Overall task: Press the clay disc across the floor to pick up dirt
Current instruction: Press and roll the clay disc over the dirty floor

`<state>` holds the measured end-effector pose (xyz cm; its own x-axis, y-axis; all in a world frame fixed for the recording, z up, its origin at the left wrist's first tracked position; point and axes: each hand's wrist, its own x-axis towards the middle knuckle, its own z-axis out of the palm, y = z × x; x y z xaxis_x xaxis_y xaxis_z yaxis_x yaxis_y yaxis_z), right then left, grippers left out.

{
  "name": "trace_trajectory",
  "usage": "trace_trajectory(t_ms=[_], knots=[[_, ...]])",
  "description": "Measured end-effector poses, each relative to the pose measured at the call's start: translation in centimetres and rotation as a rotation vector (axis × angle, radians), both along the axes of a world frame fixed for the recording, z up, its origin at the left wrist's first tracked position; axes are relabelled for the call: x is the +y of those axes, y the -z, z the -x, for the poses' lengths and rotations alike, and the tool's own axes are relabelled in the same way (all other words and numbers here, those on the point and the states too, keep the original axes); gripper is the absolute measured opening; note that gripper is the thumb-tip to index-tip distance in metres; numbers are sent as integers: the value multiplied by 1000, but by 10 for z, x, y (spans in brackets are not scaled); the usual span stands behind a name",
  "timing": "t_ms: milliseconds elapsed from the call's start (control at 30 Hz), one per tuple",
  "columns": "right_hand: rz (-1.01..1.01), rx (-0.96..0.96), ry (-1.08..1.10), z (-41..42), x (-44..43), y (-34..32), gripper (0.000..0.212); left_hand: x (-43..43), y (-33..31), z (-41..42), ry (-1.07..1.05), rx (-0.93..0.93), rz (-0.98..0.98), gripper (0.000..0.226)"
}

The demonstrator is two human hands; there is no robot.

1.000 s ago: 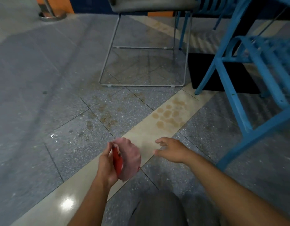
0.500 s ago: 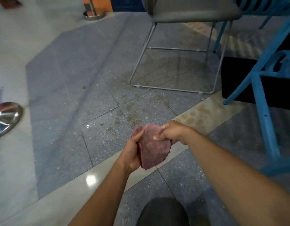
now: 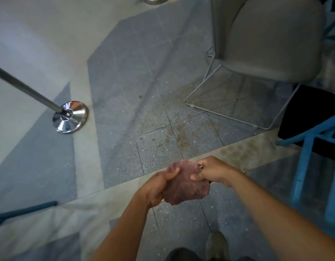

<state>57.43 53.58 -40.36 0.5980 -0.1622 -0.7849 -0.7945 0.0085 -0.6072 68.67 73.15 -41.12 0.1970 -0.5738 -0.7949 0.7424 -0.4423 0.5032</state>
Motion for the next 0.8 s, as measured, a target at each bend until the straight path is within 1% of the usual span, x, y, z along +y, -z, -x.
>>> trace_trajectory(t_ms=[100, 167, 233, 300, 400, 467, 567, 700, 800], knots=[[7, 8, -95, -20, -1, -33, 16, 5, -36, -19, 23, -38, -59, 40], [17, 5, -151, -37, 0, -45, 20, 8, -51, -32, 35, -60, -80, 35], [58, 2, -210, -60, 2, -49, 26, 13, -55, -51, 66, -100, -122, 33], [128, -2, -280, -84, 6, -45, 23, 17, -47, -72, 119, -150, -164, 31], [199, 43, -352, -122, 13, -18, 19, 22, -15, -107, 221, -179, -199, 23], [254, 88, -402, -147, 18, 8, 21, 23, 14, -131, 259, -195, -234, 20], [282, 149, -439, -187, 25, 46, 21, 25, 56, -168, 326, -214, -266, 16], [309, 185, -446, -244, 30, 98, 17, 24, 114, -223, 353, -199, -290, 20], [360, 168, -462, -285, 34, 145, 18, 21, 164, -265, 377, -268, -322, 23]])
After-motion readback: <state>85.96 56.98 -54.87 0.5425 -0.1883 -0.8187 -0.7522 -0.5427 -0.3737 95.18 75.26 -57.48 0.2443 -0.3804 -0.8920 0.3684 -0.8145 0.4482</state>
